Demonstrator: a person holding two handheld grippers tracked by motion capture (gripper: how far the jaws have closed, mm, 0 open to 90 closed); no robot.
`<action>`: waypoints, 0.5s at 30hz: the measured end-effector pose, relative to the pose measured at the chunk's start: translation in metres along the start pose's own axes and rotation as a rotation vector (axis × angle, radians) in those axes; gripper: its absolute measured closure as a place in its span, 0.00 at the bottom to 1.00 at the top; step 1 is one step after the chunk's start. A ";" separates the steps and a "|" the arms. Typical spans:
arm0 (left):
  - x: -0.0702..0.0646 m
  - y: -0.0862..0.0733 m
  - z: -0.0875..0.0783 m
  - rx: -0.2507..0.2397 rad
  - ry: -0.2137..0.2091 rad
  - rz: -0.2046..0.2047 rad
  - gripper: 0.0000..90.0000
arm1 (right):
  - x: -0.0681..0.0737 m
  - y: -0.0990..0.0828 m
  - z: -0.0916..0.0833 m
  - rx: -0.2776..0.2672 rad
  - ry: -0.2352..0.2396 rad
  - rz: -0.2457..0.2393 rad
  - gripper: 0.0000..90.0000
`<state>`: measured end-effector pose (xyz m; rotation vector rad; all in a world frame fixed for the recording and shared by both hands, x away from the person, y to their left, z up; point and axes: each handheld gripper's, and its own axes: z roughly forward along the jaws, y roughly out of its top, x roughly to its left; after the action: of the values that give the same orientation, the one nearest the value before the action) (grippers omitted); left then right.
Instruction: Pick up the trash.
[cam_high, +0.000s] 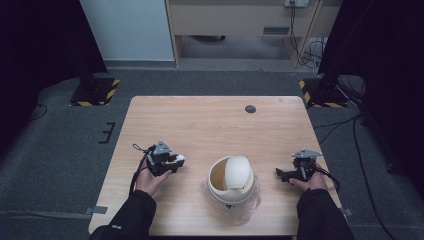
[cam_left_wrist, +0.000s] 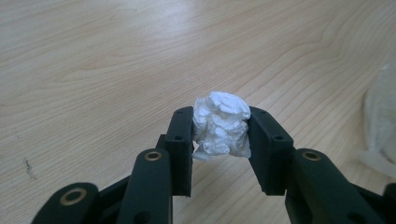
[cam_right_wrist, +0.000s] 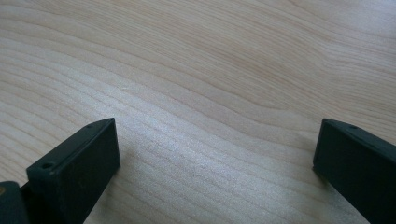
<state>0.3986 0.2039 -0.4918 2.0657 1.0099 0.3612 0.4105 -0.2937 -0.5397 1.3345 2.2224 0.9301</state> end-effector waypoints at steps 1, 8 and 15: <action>-0.001 0.000 -0.002 -0.007 -0.003 0.000 0.70 | 0.000 0.000 0.000 0.000 0.000 0.000 0.01; -0.007 0.005 -0.018 -0.086 -0.020 -0.017 0.70 | 0.000 0.000 0.000 0.000 0.000 0.000 0.01; -0.011 0.006 -0.032 -0.151 -0.026 -0.031 0.70 | 0.000 0.000 0.000 0.000 0.000 0.000 0.01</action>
<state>0.3769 0.2105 -0.4653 1.9129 0.9685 0.3816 0.4105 -0.2937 -0.5396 1.3346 2.2222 0.9302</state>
